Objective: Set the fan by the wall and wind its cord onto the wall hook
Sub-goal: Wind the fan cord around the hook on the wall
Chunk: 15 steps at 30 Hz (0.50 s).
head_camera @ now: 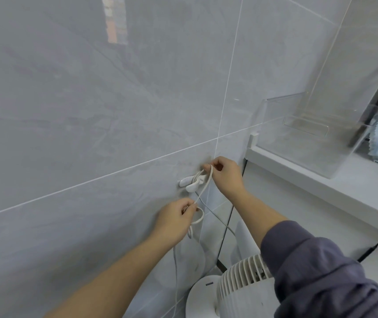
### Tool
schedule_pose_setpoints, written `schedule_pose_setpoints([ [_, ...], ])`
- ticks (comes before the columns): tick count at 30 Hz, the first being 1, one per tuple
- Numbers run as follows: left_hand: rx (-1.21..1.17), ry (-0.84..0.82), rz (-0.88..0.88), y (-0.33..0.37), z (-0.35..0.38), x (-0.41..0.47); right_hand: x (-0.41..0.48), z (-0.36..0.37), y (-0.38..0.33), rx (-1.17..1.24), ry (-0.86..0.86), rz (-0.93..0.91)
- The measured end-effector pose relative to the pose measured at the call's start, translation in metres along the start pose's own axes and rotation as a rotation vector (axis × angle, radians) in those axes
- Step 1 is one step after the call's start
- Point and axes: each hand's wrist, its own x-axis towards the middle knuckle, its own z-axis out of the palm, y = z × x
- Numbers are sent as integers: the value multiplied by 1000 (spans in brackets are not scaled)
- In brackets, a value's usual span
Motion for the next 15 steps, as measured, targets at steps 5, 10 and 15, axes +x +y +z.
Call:
schedule_pose_setpoints([
  [5, 55, 96, 10, 14, 7, 10, 3, -3, 8, 47, 27, 4],
  [10, 36, 181, -16, 18, 12, 18, 7, 0, 11, 336, -71, 239],
  [15, 61, 186, -28, 19, 21, 21, 6, 0, 8, 524, -121, 381],
])
